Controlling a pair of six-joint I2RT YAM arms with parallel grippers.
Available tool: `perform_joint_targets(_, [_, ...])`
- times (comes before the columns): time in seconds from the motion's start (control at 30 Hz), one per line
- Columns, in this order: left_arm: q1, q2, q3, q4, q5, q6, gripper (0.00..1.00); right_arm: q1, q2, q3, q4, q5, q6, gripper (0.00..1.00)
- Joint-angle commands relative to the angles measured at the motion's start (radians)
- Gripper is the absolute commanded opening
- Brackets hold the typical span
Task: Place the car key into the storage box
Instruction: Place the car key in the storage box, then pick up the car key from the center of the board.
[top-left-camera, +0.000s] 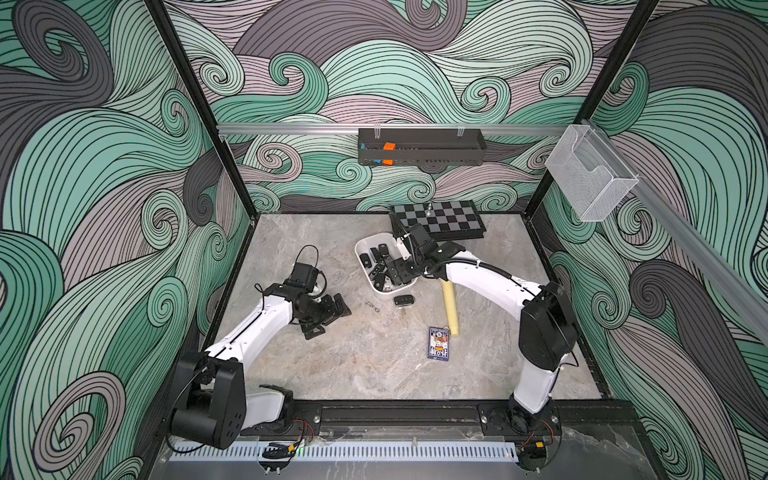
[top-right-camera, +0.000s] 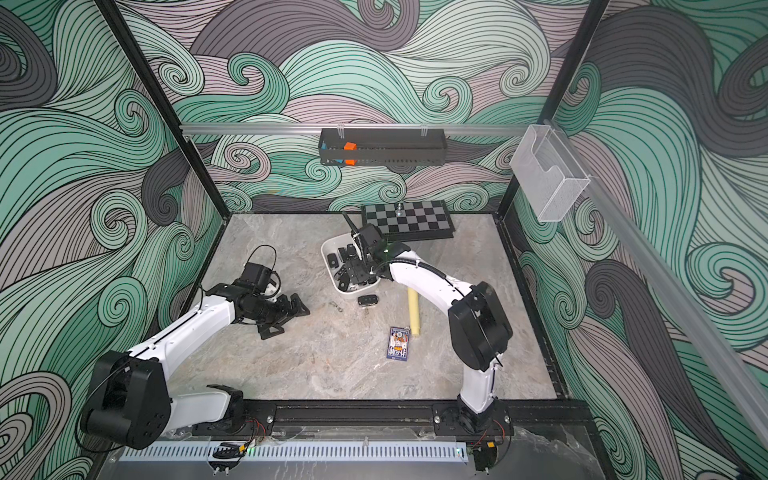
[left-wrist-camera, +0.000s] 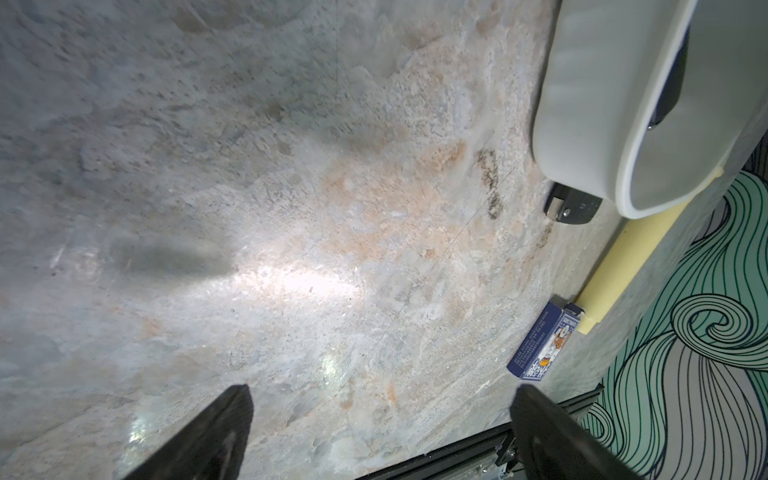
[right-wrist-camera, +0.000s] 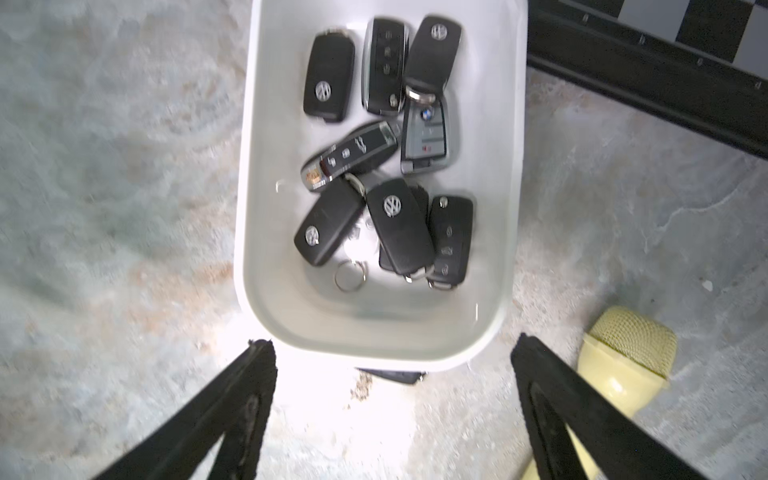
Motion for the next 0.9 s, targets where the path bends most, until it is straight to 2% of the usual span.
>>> perform_joint_targets(0.0, [0.005, 0.033, 0.054, -0.006, 0.029, -0.003, 0.98, -0.009, -0.077, -0.109, 0.045, -0.032, -0.016, 0.94])
perform_joint_targets(0.1, [0.005, 0.065, 0.083, -0.01, 0.039, -0.001, 0.97, -0.015, -0.156, -0.221, 0.092, -0.062, -0.02, 0.98])
perform_joint_targets(0.33, [0.006, 0.101, 0.142, -0.012, 0.043, -0.011, 0.96, -0.02, -0.232, -0.383, 0.144, -0.129, -0.022, 0.99])
perform_joint_targets(0.53, [0.004, 0.075, 0.138, -0.036, 0.024, -0.017, 0.96, -0.02, -0.179, -0.423, 0.206, -0.17, -0.031, 0.99])
perform_joint_targets(0.87, [0.005, 0.004, 0.098, -0.082, -0.013, -0.011, 0.96, -0.023, 0.007, -0.321, 0.241, -0.17, -0.128, 0.99])
